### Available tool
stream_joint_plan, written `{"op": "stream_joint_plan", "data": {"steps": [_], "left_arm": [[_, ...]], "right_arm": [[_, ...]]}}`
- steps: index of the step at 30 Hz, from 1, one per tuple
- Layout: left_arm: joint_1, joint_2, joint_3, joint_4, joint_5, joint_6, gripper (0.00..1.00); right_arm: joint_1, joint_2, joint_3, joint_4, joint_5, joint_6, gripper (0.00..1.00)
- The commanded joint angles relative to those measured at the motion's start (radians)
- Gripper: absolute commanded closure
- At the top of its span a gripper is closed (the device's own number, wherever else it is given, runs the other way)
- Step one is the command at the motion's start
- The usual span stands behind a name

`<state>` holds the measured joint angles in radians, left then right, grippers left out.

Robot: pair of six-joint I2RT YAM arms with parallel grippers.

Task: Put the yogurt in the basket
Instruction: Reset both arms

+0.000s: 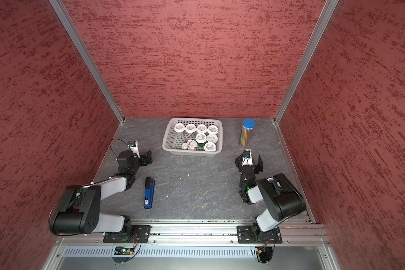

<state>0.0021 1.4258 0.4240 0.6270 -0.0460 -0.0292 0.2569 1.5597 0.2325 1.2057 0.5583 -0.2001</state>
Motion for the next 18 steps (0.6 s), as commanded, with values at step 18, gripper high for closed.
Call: {"op": "stream_joint_plan", "data": {"steps": [18], "left_arm": [[0.032, 0.111, -0.037, 0.253, 0.03, 0.011, 0.0]], "right_arm": [[-0.209, -0.002, 0.145, -0.248, -0.361, 0.205, 0.02]]}}
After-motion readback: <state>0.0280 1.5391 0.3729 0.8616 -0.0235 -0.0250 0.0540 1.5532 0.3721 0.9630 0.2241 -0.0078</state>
